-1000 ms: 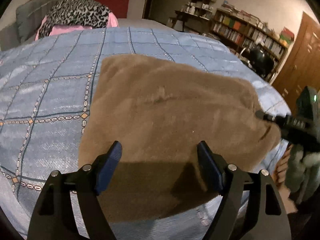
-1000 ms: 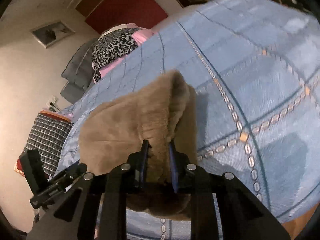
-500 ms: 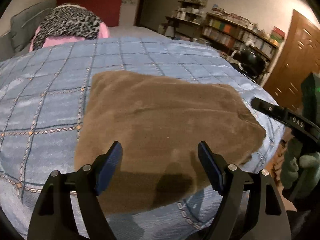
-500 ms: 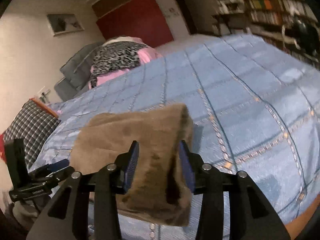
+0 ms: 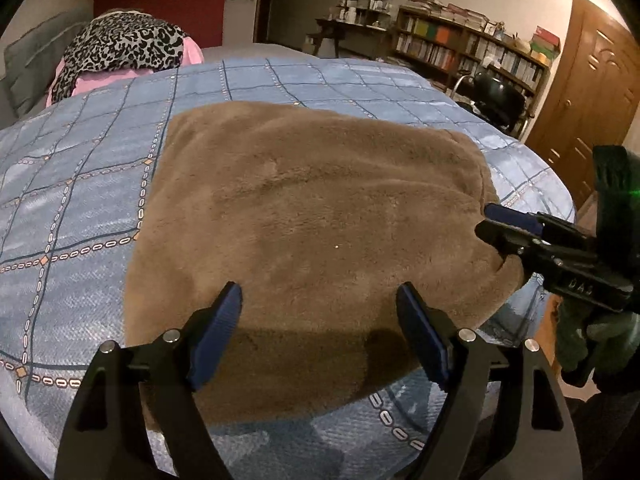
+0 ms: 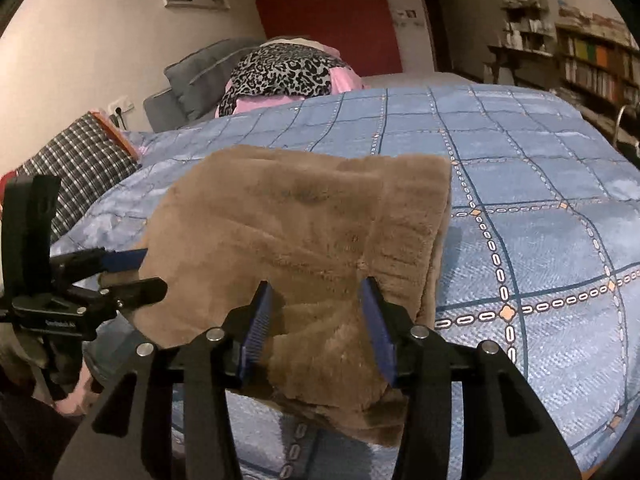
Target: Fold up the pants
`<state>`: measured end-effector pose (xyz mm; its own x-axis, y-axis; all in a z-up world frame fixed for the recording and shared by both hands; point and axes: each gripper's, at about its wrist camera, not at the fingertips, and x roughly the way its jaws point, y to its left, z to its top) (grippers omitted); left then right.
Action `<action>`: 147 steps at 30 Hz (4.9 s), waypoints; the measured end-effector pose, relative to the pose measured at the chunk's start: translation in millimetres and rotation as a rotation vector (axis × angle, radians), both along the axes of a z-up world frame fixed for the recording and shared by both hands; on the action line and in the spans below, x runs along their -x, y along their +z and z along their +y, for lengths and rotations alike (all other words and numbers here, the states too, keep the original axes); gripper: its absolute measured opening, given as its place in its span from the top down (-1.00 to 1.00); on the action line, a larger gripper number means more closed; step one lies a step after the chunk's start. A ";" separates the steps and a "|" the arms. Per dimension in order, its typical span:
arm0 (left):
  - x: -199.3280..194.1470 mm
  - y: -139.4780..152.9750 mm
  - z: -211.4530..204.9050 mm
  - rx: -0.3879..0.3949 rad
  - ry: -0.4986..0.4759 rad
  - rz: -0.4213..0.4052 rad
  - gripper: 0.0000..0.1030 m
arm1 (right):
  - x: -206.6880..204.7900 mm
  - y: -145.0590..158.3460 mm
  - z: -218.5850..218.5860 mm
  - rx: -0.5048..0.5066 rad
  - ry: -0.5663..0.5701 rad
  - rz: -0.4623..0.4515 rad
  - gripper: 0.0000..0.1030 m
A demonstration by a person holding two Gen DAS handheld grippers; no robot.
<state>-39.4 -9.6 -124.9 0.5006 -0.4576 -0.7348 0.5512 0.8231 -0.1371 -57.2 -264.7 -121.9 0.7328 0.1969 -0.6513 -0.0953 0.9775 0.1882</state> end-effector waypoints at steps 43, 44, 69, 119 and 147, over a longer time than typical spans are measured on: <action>-174.6 -9.9 -22.5 0.140 0.095 0.207 -0.16 | -52.8 -13.1 8.9 0.077 -0.092 0.017 0.09; -172.7 -7.0 -20.2 0.143 0.097 0.203 -0.16 | -53.2 -13.0 7.9 0.074 -0.091 0.018 0.09; -52.5 6.5 3.5 0.033 0.096 0.029 -0.60 | -8.8 9.5 11.8 0.108 -0.089 -0.054 -0.02; -116.4 -2.2 49.4 0.073 0.211 0.173 -0.91 | -38.9 -38.2 -74.2 -0.389 -0.160 0.195 -0.69; -158.6 -46.4 65.4 0.273 0.035 0.434 -0.93 | -76.8 -50.7 -62.6 -0.388 -0.043 0.288 -0.82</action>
